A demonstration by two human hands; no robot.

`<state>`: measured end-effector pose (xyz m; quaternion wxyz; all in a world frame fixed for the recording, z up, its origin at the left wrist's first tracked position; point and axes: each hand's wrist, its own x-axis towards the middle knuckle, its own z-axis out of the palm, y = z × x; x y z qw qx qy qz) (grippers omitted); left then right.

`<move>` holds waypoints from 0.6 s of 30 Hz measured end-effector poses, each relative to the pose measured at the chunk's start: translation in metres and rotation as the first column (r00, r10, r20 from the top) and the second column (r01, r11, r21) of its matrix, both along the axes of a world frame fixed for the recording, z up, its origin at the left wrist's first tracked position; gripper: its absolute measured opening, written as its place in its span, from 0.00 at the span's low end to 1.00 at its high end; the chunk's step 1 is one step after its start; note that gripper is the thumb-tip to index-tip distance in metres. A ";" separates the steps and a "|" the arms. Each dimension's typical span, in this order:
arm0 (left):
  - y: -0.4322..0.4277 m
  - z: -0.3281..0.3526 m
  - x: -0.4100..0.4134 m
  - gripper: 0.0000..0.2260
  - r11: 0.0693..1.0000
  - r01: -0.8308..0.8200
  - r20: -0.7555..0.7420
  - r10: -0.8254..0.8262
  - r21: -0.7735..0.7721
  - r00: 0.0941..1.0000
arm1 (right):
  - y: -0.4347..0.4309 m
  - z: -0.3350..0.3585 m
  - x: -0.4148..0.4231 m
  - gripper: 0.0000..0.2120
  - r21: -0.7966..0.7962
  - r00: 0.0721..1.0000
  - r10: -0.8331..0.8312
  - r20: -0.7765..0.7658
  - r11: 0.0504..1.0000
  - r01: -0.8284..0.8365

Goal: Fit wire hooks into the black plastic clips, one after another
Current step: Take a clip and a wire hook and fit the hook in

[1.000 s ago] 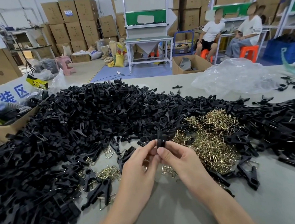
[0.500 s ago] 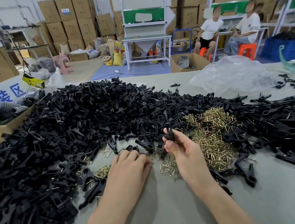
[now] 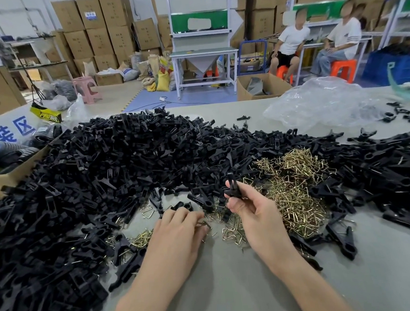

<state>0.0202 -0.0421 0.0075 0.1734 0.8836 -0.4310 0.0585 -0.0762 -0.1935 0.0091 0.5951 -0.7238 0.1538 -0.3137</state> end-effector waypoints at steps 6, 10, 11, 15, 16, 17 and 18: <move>0.000 -0.003 0.001 0.09 0.998 0.018 -0.022 -0.019 -0.059 1.000 | -0.001 -0.001 0.000 0.13 -0.002 1.000 -0.003 -0.021 1.000 0.003; 0.000 0.000 0.001 0.05 0.964 -0.027 -0.155 -0.015 -0.265 0.988 | -0.002 -0.003 0.000 0.16 -0.075 0.998 -0.039 -0.041 0.997 0.035; 0.000 0.003 0.000 0.05 0.927 -0.081 -0.252 -0.015 -0.366 0.968 | -0.001 -0.003 0.000 0.16 -0.105 0.998 -0.051 -0.036 0.993 0.047; -0.005 0.018 -0.005 0.04 0.662 -0.358 -0.614 -0.198 -0.659 0.764 | 0.003 -0.004 -0.001 0.20 -0.308 0.995 -0.061 -0.077 0.951 0.034; -0.006 0.020 -0.007 0.03 0.631 -0.401 -0.656 -0.234 -0.664 0.718 | 0.004 -0.004 -0.001 0.21 -0.357 0.994 -0.055 -0.099 0.934 0.016; -0.008 0.021 -0.009 0.03 0.624 -0.418 -0.675 -0.248 -0.660 0.695 | 0.006 -0.005 -0.002 0.22 -0.394 0.992 -0.049 -0.115 0.919 -0.001; -0.009 0.021 -0.010 0.04 0.632 -0.424 -0.687 -0.248 -0.649 0.682 | 0.008 -0.005 -0.002 0.22 -0.417 0.991 -0.046 -0.122 0.909 -0.009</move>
